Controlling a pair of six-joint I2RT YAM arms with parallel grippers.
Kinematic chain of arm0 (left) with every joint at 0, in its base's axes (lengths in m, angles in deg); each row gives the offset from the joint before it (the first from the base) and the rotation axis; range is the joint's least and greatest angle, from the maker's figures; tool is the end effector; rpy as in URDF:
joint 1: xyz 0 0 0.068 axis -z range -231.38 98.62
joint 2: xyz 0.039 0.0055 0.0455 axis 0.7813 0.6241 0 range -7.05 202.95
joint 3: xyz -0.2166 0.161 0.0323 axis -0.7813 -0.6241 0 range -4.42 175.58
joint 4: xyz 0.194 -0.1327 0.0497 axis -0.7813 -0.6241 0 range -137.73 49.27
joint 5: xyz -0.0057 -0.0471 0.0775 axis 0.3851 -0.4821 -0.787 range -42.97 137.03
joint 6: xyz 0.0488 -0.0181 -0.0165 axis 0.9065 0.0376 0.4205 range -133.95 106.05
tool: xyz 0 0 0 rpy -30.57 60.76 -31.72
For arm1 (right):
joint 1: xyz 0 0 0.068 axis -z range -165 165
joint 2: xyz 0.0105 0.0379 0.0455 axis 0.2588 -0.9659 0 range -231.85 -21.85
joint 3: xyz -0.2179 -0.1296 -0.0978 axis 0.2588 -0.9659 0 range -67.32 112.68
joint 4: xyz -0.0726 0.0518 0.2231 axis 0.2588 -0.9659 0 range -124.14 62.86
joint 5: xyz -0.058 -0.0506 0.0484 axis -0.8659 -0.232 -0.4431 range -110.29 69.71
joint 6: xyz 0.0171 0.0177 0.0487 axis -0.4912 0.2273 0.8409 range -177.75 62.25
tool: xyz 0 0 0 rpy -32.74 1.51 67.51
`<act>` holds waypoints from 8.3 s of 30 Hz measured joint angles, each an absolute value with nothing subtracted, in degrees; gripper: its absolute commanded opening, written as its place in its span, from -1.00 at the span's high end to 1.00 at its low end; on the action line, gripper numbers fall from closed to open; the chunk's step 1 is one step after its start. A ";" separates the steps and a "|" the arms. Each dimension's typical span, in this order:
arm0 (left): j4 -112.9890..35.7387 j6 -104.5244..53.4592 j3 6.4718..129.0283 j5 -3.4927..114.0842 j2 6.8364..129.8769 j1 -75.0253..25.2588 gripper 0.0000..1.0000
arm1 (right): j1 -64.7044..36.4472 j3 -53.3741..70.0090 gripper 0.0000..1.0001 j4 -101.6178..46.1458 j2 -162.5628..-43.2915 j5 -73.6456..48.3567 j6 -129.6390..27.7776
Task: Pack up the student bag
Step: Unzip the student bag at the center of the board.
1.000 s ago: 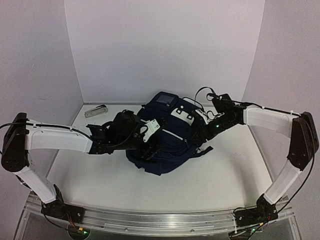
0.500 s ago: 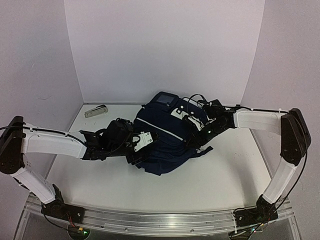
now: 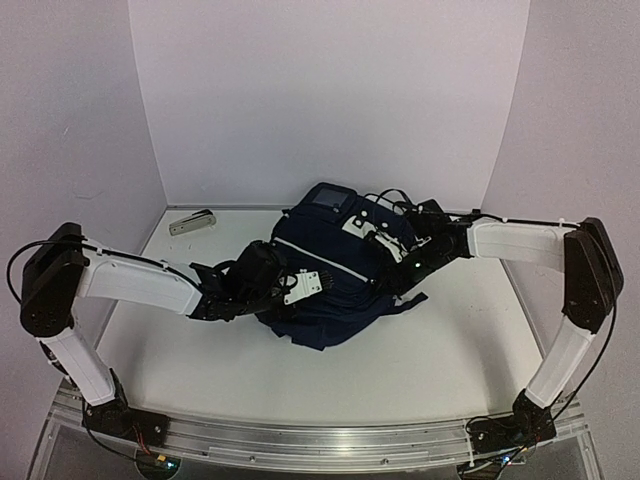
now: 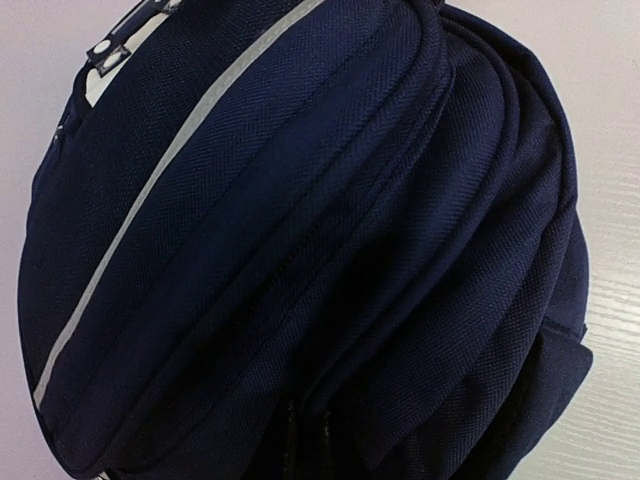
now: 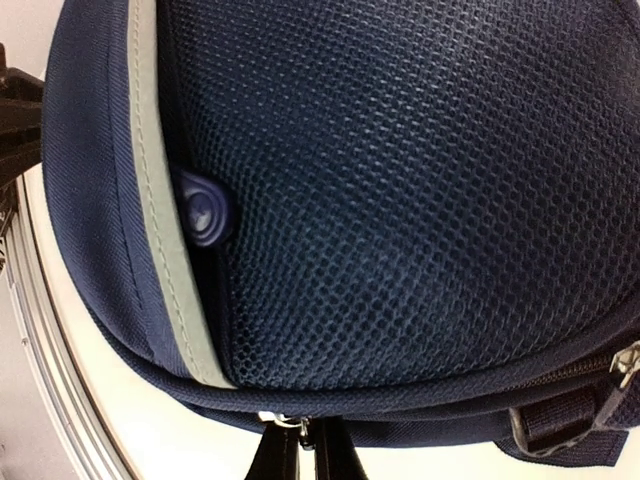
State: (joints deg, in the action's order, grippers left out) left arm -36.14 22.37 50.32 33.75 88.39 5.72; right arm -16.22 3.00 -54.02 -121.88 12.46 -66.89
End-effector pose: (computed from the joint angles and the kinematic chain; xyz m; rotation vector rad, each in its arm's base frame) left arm 0.1924 -0.2818 0.2112 1.4972 1.5874 0.0497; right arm 0.2858 0.1964 0.2268 -1.0879 2.3096 0.8794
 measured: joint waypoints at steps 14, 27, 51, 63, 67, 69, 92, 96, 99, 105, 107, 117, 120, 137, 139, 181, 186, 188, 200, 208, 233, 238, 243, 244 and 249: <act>-38.53 8.90 58.36 29.26 95.75 7.11 1.00 | -20.32 0.03 1.00 -54.64 -117.72 10.83 -65.00; -33.04 1.18 55.48 29.28 95.53 7.16 0.94 | -22.46 2.13 0.79 -54.36 -117.96 13.82 -57.30; -32.85 -17.22 49.93 44.52 79.42 9.48 -0.99 | -13.64 1.09 -0.28 -53.72 -108.36 25.44 -55.08; -45.75 -17.37 67.45 44.75 92.66 9.95 -0.59 | -10.88 -0.27 -0.22 -53.69 -112.49 24.39 -51.34; -49.15 -17.69 72.99 44.87 98.33 10.07 -0.36 | -10.78 -0.27 -0.18 -53.22 -115.20 25.81 -49.55; -50.37 -18.12 74.74 44.79 99.84 10.07 -0.20 | -10.78 -0.27 -0.18 -52.72 -116.50 26.67 -48.64; -55.85 -23.30 78.28 47.40 100.99 9.94 0.21 | -10.78 -0.27 -0.12 -48.80 -119.25 30.61 -43.97; -56.87 -24.18 78.04 48.00 99.95 10.42 0.20 | -10.78 -0.27 -0.11 -48.50 -119.25 30.62 -43.91; -57.72 -24.56 77.33 48.35 99.18 10.85 0.19 | -10.78 -0.27 -0.11 -48.34 -119.25 30.63 -43.92; -58.70 -24.93 77.21 48.38 98.57 11.10 0.08 | -10.78 -0.27 -0.11 -48.09 -119.27 30.63 -43.90; -59.03 -24.96 77.21 48.36 98.57 11.10 0.05 | -10.78 -0.27 -0.11 -48.04 -119.34 30.63 -43.90; -61.04 -24.54 78.90 46.80 100.67 11.10 0.09 | -10.78 -0.27 -0.09 -47.68 -120.37 30.84 -43.47; -61.79 -24.28 80.85 46.79 102.80 11.10 0.10 | -10.78 -0.27 -0.09 -47.56 -120.58 31.08 -43.07; -64.15 -23.29 85.99 43.28 107.54 11.31 0.99 | -10.80 -0.27 0.03 -44.71 -122.65 32.07 -39.95; -64.22 -23.66 85.99 42.58 107.54 11.32 0.99 | -10.80 -0.27 0.10 -44.61 -123.06 31.91 -39.70; -57.80 -27.42 62.61 45.04 84.77 1.34 1.00 | -6.03 8.04 -0.11 -64.07 -117.69 22.44 -59.00; -56.43 -27.55 62.59 48.29 84.78 1.11 1.00 | -11.38 12.74 -0.14 -66.74 -114.28 18.58 -67.35; -55.90 -27.94 62.56 49.46 84.78 1.04 1.00 | -14.93 14.70 -0.15 -67.20 -113.92 16.64 -69.84; -54.25 -31.93 62.25 54.37 84.78 0.03 0.99 | -26.59 18.81 -0.09 -65.22 -122.19 2.62 -81.78; -52.41 -33.81 60.53 56.05 84.76 -1.40 1.00 | -26.95 17.75 0.99 -62.02 -123.73 -1.70 -82.34; -48.18 -32.57 65.48 56.86 90.39 -10.79 1.00 | -27.08 12.89 1.00 -57.41 -117.02 -0.56 -78.57; -49.45 -30.78 71.45 59.56 95.45 -11.99 1.00 | -26.31 15.17 1.00 -58.82 -117.56 0.93 -76.71; -49.75 -30.92 76.30 65.20 99.78 -14.99 0.58 | -26.30 17.54 1.00 -59.46 -120.28 3.17 -73.71; -49.70 -31.44 76.54 66.48 100.17 -15.91 0.36 | -26.30 18.14 1.00 -59.73 -120.96 3.73 -73.02; -49.69 -33.34 76.14 67.51 100.70 -23.55 -0.32 | -26.32 19.96 1.00 -62.25 -123.37 6.09 -70.51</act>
State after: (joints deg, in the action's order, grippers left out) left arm -49.69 -33.34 76.14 67.51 100.70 -23.55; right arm -26.32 19.96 -62.25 -123.37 6.09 -70.51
